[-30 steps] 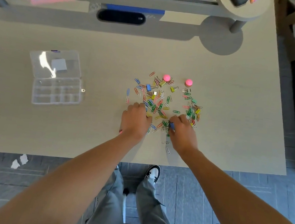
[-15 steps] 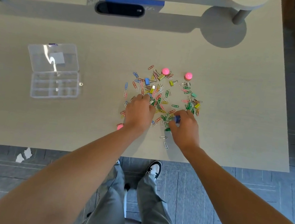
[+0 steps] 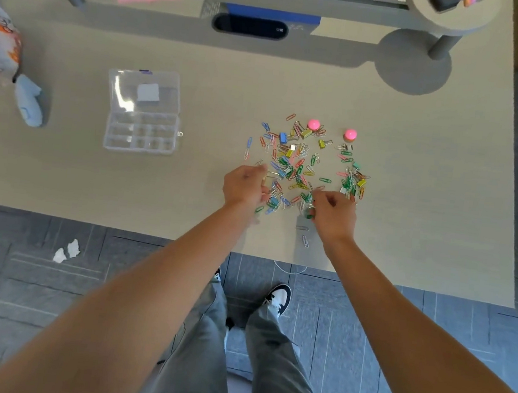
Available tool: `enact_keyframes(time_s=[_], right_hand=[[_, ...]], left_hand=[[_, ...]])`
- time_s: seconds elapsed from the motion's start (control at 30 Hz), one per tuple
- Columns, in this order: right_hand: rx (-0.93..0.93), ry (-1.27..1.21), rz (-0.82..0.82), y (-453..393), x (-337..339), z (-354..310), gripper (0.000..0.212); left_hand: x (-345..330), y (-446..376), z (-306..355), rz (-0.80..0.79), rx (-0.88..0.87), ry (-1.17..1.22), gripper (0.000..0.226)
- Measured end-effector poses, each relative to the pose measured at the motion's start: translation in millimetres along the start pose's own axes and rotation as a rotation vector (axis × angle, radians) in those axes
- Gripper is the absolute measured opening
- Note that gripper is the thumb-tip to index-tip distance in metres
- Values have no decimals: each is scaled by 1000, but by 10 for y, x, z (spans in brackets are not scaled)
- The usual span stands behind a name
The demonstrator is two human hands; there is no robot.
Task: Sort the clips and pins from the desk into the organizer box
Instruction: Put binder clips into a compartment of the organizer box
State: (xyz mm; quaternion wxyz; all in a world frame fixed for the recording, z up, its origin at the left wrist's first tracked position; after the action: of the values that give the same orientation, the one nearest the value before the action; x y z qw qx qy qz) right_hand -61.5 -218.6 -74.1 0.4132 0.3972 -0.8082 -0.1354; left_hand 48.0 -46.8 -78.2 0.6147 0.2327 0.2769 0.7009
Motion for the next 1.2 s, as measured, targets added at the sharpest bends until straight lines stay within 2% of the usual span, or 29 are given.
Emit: enact_keyframes(time_s=[0.17, 0.33, 0.47, 0.57, 0.67, 0.77, 0.9, 1.1, 1.2], right_hand=[[12, -52, -46, 166, -178, -29, 33], [72, -130, -97, 294, -472, -183, 10], [123, -157, -112, 339, -821, -309, 21], [162, -158, -77, 330, -1136, -406, 27], [234, -165, -36, 319, -1425, -513, 21], [409, -78, 71, 318, -1656, -641, 13], [642, 111, 264, 279, -1934, -799, 13], [710, 80, 286, 239, -2280, -753, 19], [768, 37, 296, 383, -2342, -684, 11]], left_hand=[[286, 28, 16, 25, -23, 7, 31], [699, -10, 105, 55, -59, 114, 22], [1098, -198, 169, 79, -146, 94, 11], [1388, -401, 195, 31, -274, 11, 12], [1677, -637, 116, -16, -411, -90, 16], [1894, -847, 28, -58, -509, -109, 15], [2016, -988, 12, -100, -617, -35, 12], [2158, -1060, -32, -146, -765, 8, 12], [2262, -982, -85, -153, -864, -23, 12]])
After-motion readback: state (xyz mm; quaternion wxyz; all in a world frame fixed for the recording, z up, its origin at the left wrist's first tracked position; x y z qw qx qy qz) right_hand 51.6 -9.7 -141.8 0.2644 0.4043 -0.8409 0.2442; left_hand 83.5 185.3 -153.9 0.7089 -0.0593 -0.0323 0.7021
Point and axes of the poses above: each hand's wrist, its own y-axis away from the middle knuckle, its own x-axis out of the back of the hand, z = x × y, the point moved 5 cm from there along -y, towards the middle knuckle, and after that the axes turned 14 degrees about y, right-handed, at the moved point
